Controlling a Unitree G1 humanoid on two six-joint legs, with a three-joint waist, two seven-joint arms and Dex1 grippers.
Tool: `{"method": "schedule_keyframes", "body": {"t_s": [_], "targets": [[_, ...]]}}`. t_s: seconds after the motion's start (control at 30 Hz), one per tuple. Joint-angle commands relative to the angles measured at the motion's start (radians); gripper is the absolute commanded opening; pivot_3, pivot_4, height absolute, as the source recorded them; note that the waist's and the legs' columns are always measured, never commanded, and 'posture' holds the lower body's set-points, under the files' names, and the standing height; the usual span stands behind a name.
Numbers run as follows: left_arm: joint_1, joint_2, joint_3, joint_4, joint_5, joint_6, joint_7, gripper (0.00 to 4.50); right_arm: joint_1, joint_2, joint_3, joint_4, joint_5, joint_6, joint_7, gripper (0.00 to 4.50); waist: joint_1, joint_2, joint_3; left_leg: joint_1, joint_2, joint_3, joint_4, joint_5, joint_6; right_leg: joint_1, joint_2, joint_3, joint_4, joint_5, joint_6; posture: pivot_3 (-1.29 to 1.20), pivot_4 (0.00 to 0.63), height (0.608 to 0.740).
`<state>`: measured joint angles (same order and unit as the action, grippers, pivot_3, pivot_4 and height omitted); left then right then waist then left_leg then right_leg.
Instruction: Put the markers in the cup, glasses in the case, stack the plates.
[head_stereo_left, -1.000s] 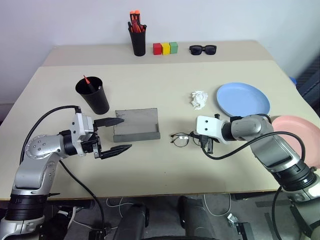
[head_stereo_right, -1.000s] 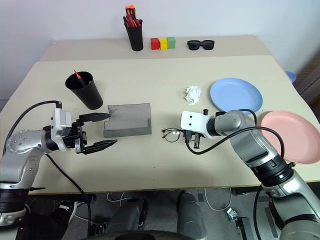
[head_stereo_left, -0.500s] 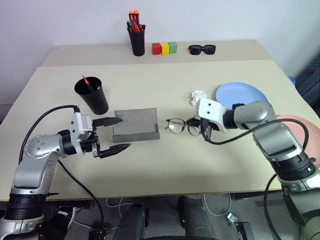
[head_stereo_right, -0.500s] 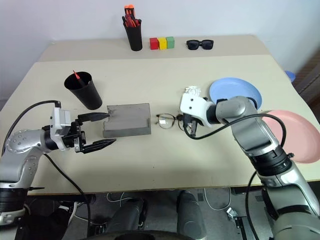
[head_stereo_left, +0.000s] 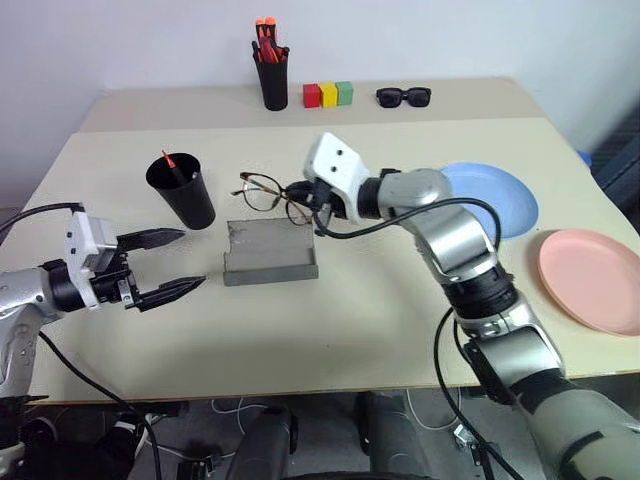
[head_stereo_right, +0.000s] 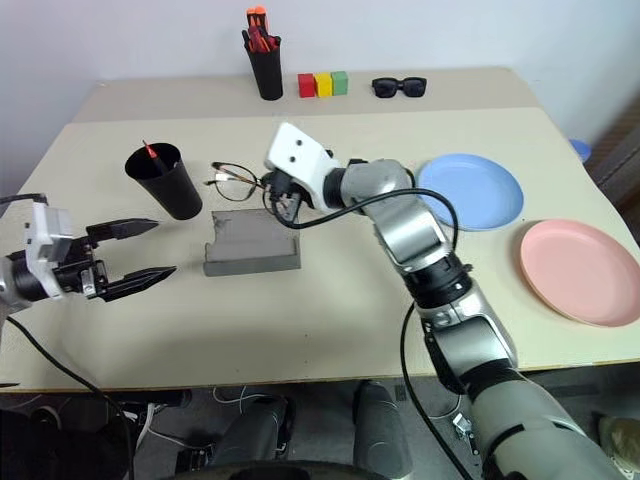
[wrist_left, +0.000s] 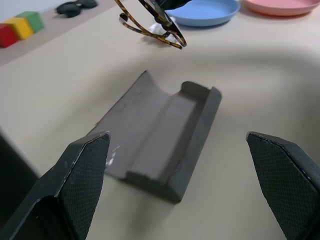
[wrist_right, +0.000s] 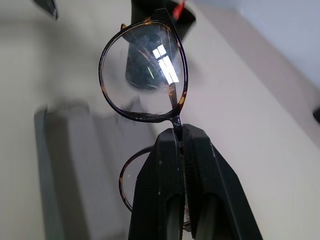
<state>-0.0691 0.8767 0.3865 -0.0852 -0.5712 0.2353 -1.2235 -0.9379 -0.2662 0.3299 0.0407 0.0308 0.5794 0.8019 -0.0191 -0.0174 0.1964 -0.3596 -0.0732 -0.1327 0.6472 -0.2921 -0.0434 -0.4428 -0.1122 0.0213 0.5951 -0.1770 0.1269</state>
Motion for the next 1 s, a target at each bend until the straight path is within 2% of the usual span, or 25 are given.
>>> {"method": "schedule_keyframes", "body": {"t_s": [0.03,0.13,0.2,0.43,0.8,1.0], "targets": [[0.020,0.004,0.038,-0.044,-0.012,-0.008,0.016,4.50,-0.031,0.073,0.012,0.017,0.007,-0.018,-0.033,0.03,0.000,0.000,0.000,0.000,0.000,0.000,0.000,0.000,0.000,0.000,0.000,0.000,0.000,0.000,0.000,0.00,0.150,0.740],[0.034,-0.004,0.032,-0.073,-0.018,0.010,0.041,4.50,-0.010,0.135,0.054,0.053,-0.021,-0.038,-0.068,0.03,-0.003,0.000,0.000,0.000,0.000,0.000,0.000,0.000,0.000,0.000,0.000,0.000,0.000,0.000,0.000,0.00,0.150,0.740],[0.036,-0.007,0.028,-0.085,-0.022,0.022,0.055,4.50,0.008,0.143,0.101,0.097,-0.076,-0.087,-0.097,0.03,-0.004,0.000,0.000,0.000,0.000,0.000,0.000,0.000,0.000,-0.001,0.000,0.000,0.001,0.000,0.000,0.00,0.150,0.740],[0.017,-0.012,0.008,-0.097,-0.022,0.044,0.079,4.50,0.027,0.137,0.141,0.193,-0.138,-0.118,-0.121,0.03,-0.005,0.000,0.000,0.000,0.000,0.000,0.000,0.000,-0.001,-0.001,0.001,0.000,0.001,0.000,0.000,0.00,0.150,0.740],[-0.039,0.000,-0.013,-0.043,-0.001,0.033,0.074,4.50,0.052,0.069,0.196,0.092,-0.147,0.066,0.015,0.03,-0.029,0.000,0.000,0.000,0.000,0.000,-0.001,0.000,-0.001,-0.001,0.002,0.000,0.001,0.000,0.000,0.00,0.150,0.740],[-0.028,-0.011,-0.017,-0.066,-0.002,0.038,0.087,4.50,0.053,0.078,0.207,0.063,-0.150,0.102,0.013,0.03,-0.026,0.000,0.000,0.000,0.001,0.000,-0.001,0.000,-0.001,-0.001,0.002,0.000,0.001,0.000,-0.001,0.00,0.150,0.740]]}}
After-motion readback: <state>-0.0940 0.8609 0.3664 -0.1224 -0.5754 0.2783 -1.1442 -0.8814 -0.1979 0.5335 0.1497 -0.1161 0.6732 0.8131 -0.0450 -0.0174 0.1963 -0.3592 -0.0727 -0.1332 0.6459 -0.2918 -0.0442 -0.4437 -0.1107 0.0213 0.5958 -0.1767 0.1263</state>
